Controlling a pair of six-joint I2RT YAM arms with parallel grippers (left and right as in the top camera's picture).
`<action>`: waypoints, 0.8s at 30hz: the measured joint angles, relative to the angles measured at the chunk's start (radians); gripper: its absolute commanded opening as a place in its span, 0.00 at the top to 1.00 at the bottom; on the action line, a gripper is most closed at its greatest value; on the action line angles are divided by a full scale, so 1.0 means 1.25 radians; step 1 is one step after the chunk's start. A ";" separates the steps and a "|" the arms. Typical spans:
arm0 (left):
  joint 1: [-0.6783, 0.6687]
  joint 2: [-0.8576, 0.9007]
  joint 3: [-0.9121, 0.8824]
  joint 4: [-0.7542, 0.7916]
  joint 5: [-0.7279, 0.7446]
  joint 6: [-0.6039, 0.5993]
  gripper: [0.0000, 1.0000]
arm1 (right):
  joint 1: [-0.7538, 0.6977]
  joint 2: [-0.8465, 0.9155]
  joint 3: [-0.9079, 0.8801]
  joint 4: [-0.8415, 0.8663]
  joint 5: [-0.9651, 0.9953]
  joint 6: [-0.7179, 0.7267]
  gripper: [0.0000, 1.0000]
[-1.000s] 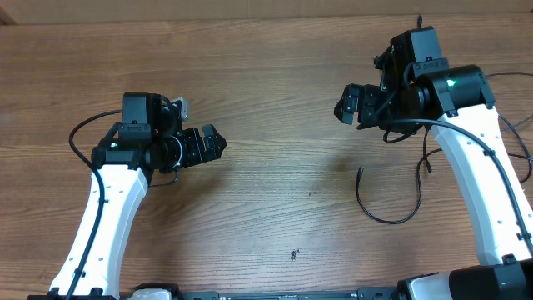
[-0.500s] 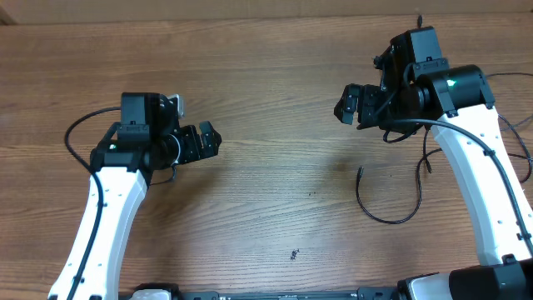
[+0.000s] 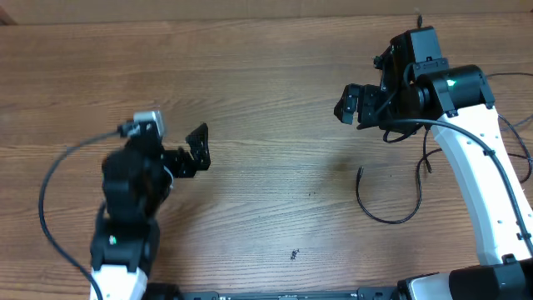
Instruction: Untangle cables
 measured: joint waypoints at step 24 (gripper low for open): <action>0.026 -0.539 -0.476 0.425 -0.029 0.089 0.00 | 0.000 0.000 0.000 0.000 0.000 0.000 0.00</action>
